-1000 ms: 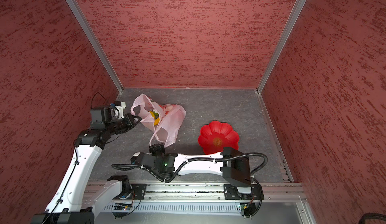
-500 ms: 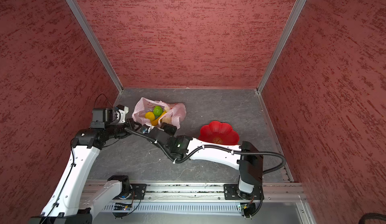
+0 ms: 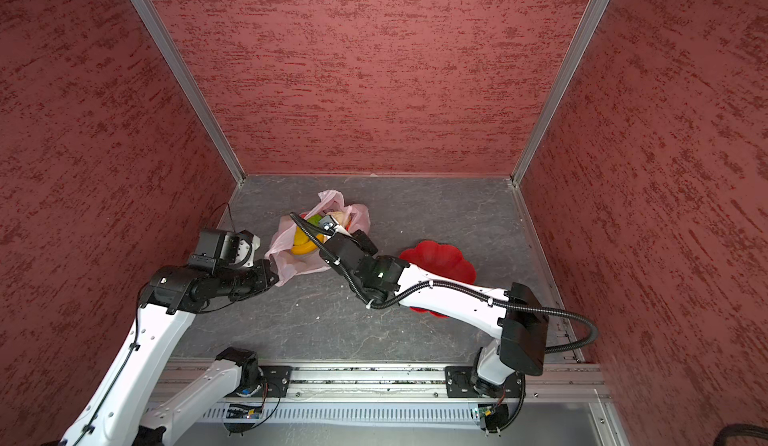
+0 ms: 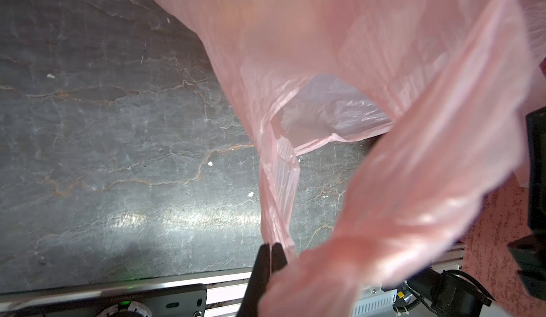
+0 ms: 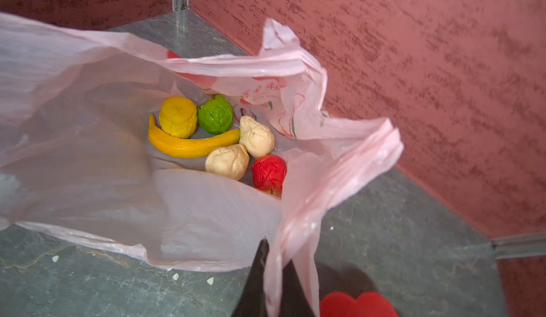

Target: Take the fake fruits out of the plastic bag

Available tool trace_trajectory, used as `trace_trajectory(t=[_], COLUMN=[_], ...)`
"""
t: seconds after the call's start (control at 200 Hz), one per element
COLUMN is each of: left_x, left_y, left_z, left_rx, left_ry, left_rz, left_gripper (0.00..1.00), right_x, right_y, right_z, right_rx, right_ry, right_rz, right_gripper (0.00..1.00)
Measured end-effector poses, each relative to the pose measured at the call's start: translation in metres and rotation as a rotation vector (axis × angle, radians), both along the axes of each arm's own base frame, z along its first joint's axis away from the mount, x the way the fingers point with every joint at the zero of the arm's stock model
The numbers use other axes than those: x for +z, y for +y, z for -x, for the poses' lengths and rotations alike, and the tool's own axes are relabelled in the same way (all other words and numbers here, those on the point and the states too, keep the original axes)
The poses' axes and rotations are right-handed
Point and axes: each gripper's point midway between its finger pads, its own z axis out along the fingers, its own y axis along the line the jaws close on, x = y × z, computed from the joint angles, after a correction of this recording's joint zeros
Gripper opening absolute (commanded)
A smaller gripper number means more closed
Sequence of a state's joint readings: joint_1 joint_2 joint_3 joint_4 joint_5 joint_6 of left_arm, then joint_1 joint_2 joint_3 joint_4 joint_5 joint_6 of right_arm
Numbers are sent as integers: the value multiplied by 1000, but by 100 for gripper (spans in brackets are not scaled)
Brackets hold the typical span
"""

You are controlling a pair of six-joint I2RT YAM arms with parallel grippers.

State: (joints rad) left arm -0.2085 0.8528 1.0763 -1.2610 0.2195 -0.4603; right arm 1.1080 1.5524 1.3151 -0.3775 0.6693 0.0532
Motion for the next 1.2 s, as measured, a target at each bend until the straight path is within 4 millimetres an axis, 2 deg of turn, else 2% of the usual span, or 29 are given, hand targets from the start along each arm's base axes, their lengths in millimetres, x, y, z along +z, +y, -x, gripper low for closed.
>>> trace_trajectory(t=[0.1,0.276,0.371,0.531,0.671,0.741,0.847,0.982,1.082,1.202], left_x=[-4,-21,-29,-36,-39,-42,-42,-40,-32,-23], left_y=[0,-4,-8,-14,-20,-24,-30,-33,-34,-33], left_z=[9,25,32,40,39,36,28,17,11,6], left_rx=[17,35,37,38,43,47,49,56,57,55], left_ry=[13,74,100,116,111,114,101,83,52,17], left_rz=[7,16,15,6,12,14,13,1,1,-4], left_gripper=[6,5,5,5,5,5,5,5,5,5], right_x=[-10,-21,-28,-31,-36,-42,-51,-49,-35,3], right_y=[-17,-39,-58,-103,-126,-130,-124,-118,-117,-120], right_z=[3,6,5,-13,-32,-38,-37,-33,-26,-15], right_rx=[-48,-135,-189,-308,-372,-382,-359,-326,-298,-262], right_ry=[59,142,179,209,232,252,290,315,317,284], right_rz=[-53,-121,-147,-201,-220,-216,-210,-239,-279,-342], right_gripper=[10,11,12,12,15,19,28,36,41,44])
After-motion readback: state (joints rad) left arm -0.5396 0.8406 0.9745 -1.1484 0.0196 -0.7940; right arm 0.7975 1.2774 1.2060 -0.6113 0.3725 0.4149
